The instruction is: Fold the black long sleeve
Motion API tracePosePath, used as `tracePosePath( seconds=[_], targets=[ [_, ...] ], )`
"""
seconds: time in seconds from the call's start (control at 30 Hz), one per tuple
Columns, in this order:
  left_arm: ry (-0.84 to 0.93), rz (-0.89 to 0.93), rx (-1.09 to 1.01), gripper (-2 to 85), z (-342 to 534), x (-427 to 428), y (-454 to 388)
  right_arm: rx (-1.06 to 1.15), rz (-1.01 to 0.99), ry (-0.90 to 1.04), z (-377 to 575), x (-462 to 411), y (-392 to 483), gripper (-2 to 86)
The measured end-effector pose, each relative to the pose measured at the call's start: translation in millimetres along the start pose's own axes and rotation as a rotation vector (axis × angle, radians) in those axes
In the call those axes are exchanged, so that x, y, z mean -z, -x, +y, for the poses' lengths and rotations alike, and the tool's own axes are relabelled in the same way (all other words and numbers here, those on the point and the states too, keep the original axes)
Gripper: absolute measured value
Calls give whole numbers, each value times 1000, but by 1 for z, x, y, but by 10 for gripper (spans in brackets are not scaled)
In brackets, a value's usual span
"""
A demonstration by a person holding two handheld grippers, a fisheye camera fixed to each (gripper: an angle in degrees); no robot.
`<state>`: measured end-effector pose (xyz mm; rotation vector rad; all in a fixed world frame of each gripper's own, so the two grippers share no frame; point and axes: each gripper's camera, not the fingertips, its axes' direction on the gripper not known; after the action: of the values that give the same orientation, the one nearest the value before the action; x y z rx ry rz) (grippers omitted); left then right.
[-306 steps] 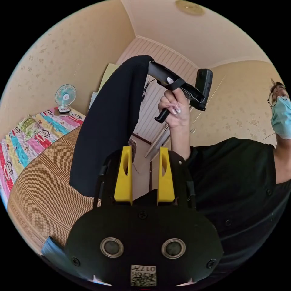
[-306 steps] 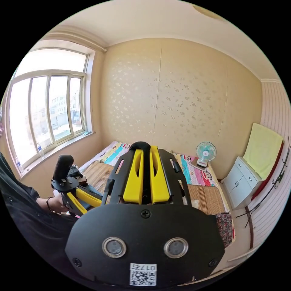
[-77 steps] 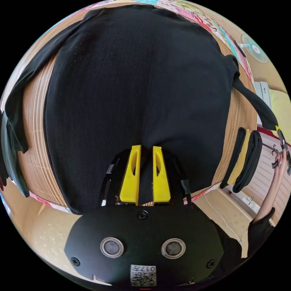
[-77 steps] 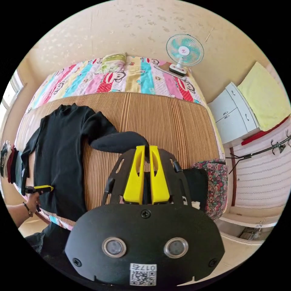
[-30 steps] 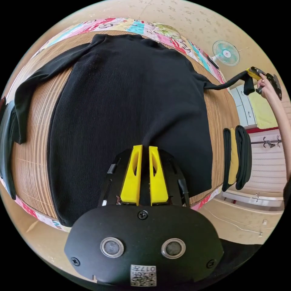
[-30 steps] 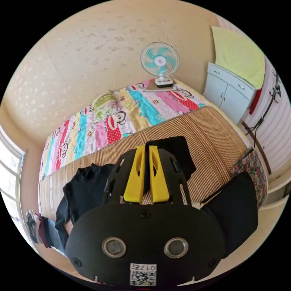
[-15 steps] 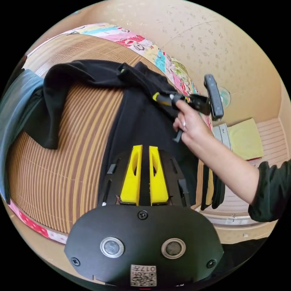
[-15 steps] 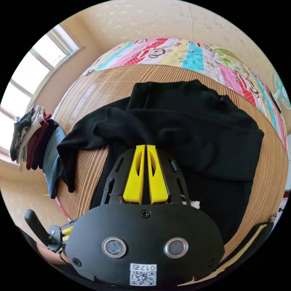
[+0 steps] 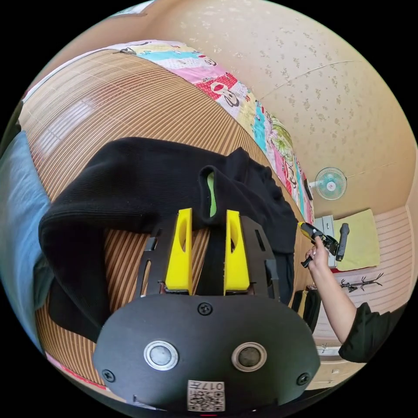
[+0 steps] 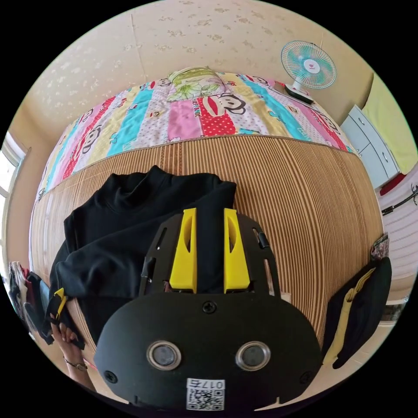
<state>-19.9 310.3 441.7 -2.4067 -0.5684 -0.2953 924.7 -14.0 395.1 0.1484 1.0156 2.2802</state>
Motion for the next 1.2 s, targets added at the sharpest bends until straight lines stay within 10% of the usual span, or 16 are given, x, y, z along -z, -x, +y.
tracePosePath(
  seconds=[0.47, 0.73, 1.0, 1.2],
  targets=[
    [-105, 171, -359, 17, 2, 47, -123, -50, 19, -142, -47, -45, -66, 10],
    [110, 31, -263, 32, -19, -57, -117, -103, 45, -21, -75, -111, -141, 18],
    [-21, 29, -216, 64, 25, -17, -119, 49, -199, -121, -26, -51, -136, 47],
    [-209, -202, -139, 68, 77, 72, -93, 184, -9, 18, 1, -104, -144, 9]
  ],
)
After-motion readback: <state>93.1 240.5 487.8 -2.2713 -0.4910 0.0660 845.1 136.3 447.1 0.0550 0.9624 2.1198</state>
